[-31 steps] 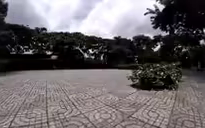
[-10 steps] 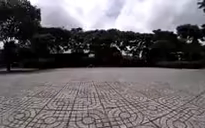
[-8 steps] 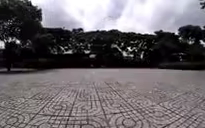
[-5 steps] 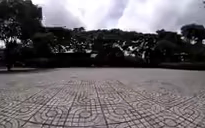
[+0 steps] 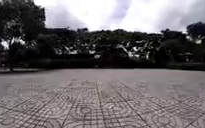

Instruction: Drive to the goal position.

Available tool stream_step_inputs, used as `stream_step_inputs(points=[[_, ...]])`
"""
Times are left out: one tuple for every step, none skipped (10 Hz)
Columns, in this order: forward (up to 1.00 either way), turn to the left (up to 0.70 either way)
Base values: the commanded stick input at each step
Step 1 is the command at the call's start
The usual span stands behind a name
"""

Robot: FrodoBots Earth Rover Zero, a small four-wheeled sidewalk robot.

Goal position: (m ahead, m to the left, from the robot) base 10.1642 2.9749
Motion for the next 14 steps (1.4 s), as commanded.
stream_step_inputs(points=[[0.70, 0.00], [0.70, 0.00], [0.70, 0.00], [0.70, 0.00], [0.70, 0.00], [0.70, 0.19], [0.70, 0.27], [0.70, 0.06], [0.70, 0.00], [0.70, 0.00], [0.70, 0.00], [0.70, 0.00], [0.70, 0.00], [0.70, 0.00]])
